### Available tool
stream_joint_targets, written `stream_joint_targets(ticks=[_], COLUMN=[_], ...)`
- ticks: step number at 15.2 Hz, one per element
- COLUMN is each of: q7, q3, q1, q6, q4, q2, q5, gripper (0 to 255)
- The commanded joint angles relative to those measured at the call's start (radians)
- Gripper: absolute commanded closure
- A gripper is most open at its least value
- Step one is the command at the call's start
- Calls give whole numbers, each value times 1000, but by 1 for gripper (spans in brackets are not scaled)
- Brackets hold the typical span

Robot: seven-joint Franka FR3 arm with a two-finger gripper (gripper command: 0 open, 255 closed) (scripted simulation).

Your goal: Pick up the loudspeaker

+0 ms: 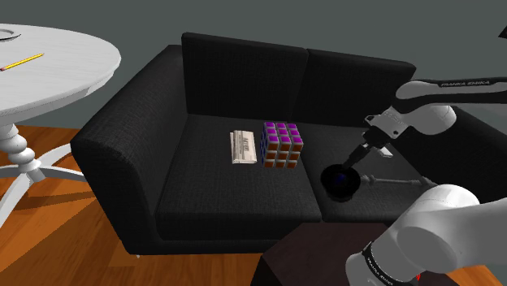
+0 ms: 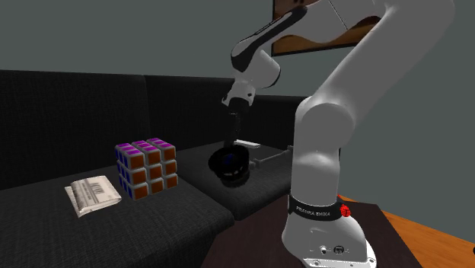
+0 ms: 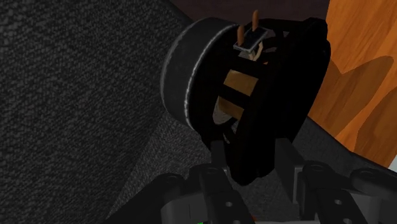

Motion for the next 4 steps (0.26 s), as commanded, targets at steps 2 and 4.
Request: stream_joint_targets(ticks=[2,4], q7=[25,26], q3=[25,27], q1=[-12,-12], q6=[-43,-45], q4=[19,20], q2=[-29,-30], q5=[0,0], gripper=[255,255])
